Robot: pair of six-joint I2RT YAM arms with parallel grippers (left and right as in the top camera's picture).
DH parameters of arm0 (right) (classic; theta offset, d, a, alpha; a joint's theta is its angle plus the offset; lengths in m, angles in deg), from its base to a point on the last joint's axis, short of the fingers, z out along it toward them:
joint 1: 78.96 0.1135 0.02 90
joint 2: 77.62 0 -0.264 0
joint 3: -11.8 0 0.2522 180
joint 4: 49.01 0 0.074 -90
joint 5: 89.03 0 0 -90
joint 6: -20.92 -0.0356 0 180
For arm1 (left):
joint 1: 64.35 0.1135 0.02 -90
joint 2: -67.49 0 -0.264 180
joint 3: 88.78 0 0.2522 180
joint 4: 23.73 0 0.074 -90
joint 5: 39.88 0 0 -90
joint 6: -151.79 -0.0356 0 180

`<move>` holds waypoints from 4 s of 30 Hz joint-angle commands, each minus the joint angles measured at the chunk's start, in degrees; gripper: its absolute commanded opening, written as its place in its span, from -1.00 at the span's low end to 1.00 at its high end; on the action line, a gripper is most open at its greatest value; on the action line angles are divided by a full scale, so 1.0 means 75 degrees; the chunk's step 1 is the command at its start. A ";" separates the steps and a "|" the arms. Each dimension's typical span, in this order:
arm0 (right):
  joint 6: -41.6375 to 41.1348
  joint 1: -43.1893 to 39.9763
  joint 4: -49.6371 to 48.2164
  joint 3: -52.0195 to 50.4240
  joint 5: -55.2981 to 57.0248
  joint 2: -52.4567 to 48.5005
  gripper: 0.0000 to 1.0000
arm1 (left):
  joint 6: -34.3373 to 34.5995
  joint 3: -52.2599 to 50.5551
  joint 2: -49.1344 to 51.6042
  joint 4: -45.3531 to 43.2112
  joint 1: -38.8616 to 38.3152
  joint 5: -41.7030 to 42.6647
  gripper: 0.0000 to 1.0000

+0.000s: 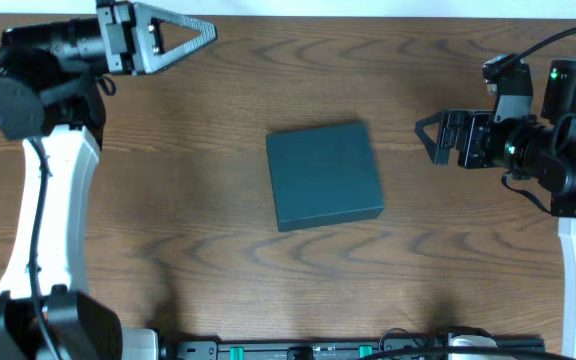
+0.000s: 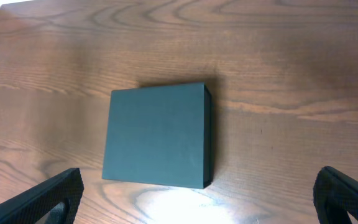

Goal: Pack container

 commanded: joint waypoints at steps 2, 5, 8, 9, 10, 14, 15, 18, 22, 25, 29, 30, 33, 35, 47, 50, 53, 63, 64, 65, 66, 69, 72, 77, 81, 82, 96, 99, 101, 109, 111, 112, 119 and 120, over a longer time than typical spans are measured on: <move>0.0058 -0.0017 0.0035 0.0134 0.0073 0.0099 0.99 | 0.0469 0.0085 -0.0207 -0.0023 0.0041 0.0012 -0.19; 0.0061 -0.0017 0.0032 0.0134 0.0073 0.0099 0.98 | 0.0469 0.0085 -0.0201 -0.0020 0.0041 0.0015 0.64; 0.0061 -0.0017 0.0032 0.0134 0.0076 0.0099 0.98 | 0.0469 0.0085 -0.0201 -0.0020 0.0041 0.0015 0.94; 0.0061 -0.0017 0.0032 0.0134 0.0073 0.0099 0.99 | 0.0469 0.0085 -0.0201 -0.0020 0.0041 0.0015 0.98; 0.0061 -0.0017 0.0032 0.0134 0.0073 0.0099 0.99 | 0.0469 0.0085 -0.0201 -0.0020 0.0041 0.0015 0.97; 0.0061 -0.0017 0.0032 0.0134 0.0073 0.0099 0.99 | 0.0469 0.0085 -0.0195 -0.0020 0.0041 0.0017 0.97; 0.0061 -0.0017 0.0032 0.0134 0.0073 0.0099 0.98 | 0.0469 0.0085 -0.0195 -0.0020 0.0041 0.0017 0.97; 0.0061 -0.0017 0.0032 0.0134 0.0073 0.0099 0.98 | 0.0469 0.0085 -0.0195 -0.0020 0.0041 0.0017 0.97; 0.0061 -0.0017 0.0032 0.0134 0.0073 0.0099 0.99 | 0.0469 0.0085 -0.0195 -0.0020 0.0041 0.0017 0.97; 0.0061 -0.0017 0.0032 0.0134 0.0076 0.0099 0.98 | 0.0469 0.0085 -0.0195 -0.0020 0.0041 0.0017 0.97; 0.0061 -0.0017 0.0032 0.0134 0.0073 0.0099 0.99 | 0.0469 0.0085 -0.0195 -0.0020 0.0041 0.0017 0.97; 0.0061 -0.0017 0.0032 0.0134 0.0076 0.0099 0.99 | 0.0469 0.0085 -0.0195 -0.0020 0.0041 0.0017 0.97; 0.0061 -0.0017 0.0032 0.0134 0.0076 0.0099 0.98 | 0.0469 0.0085 -0.0195 -0.0020 0.0041 0.0017 0.97; 0.0061 -0.0017 0.0032 0.0134 0.0073 0.0099 0.99 | 0.0469 0.0085 -0.0195 -0.0020 0.0041 0.0017 0.97; 0.0061 -0.0023 0.0032 0.0134 0.0169 0.0093 0.99 | 0.0469 0.0085 -0.0195 -0.0020 0.0041 0.0017 0.97; 0.0061 -0.0023 0.0032 0.0134 0.1163 0.0096 0.98 | 0.0469 0.0085 -0.0195 -0.0020 0.0041 0.0017 0.97; 0.0061 -0.0023 0.0038 0.0134 0.1501 0.0213 0.98 | 0.0469 0.0085 -0.0195 -0.0020 0.0041 0.0017 0.97; 0.0472 0.0047 -0.1955 -0.0221 0.1539 0.1629 0.98 | 0.0469 0.0085 -0.0195 -0.0020 0.0041 0.0017 0.97; 0.0699 0.0111 -0.2498 -0.0437 0.1489 0.1918 0.99 | 0.0469 0.0085 -0.0195 -0.0020 0.0041 0.0017 0.97; 0.0889 0.0160 -0.2908 -0.0638 0.1460 0.2145 0.99 | 0.0469 0.0085 -0.0195 -0.0020 0.0041 0.0017 0.97; 0.1087 0.0221 -0.3375 -0.0909 0.1428 0.2422 0.99 | 0.0469 0.0085 -0.0195 -0.0020 0.0041 0.0017 0.97; 0.1259 0.0370 -0.4514 -0.1813 0.1419 0.3226 0.99 | 0.0469 0.0085 -0.0195 -0.0020 0.0041 0.0017 0.97; 0.1259 0.0501 -0.5333 -0.2809 0.1411 0.3993 0.98 | 0.0469 0.0085 -0.0195 -0.0020 0.0041 0.0017 0.97; 0.1250 0.0647 -0.6519 -0.4564 0.1408 0.5161 0.98 | 0.0469 0.0085 -0.0195 -0.0020 0.0041 0.0020 0.97; 0.1230 0.0679 -0.7487 -0.5954 0.1274 0.6003 0.98 | 0.0469 0.0085 -0.0195 -0.0020 0.0041 0.0017 0.97; 0.1230 0.0679 -0.7667 -0.6283 0.1227 0.6210 0.98 | 0.0469 0.0085 -0.0195 -0.0020 0.0041 0.0020 0.97; 0.1227 0.0679 -0.9786 -0.9713 0.1204 0.8140 0.98 | 0.0469 0.0085 -0.0195 -0.0020 0.0041 0.0020 0.97; 0.1230 0.0676 -1.0247 -1.0346 0.1209 0.8463 0.98 | 0.0469 0.0085 -0.0195 -0.0020 0.0041 0.0017 0.97; 0.1230 0.0676 -1.0407 -1.0713 0.1207 0.8655 0.99 | 0.0469 0.0085 -0.0195 -0.0020 0.0041 0.0017 0.97; 0.1230 0.0676 -1.0500 -1.1479 0.1332 0.9060 0.98 | 0.0469 0.0085 -0.0195 -0.0020 0.0041 0.0017 0.97; 0.1230 0.0676 -1.0503 -1.1602 0.1361 0.9110 0.99 | 0.0469 0.0085 -0.0195 -0.0020 0.0041 0.0017 0.97; 0.1230 0.0676 -1.0503 -1.1640 0.1376 0.9125 0.99 | 0.0469 0.0085 -0.0195 -0.0020 0.0041 0.0017 0.97; 0.0804 0.0676 -1.0608 -1.1879 0.1920 0.9235 0.99 | 0.0469 0.0085 -0.0195 -0.0020 0.0041 0.0017 0.97; 0.0688 0.0676 -1.0608 -1.1908 0.2031 0.9244 0.99 | 0.0469 0.0085 -0.0195 -0.0020 0.0041 0.0020 0.97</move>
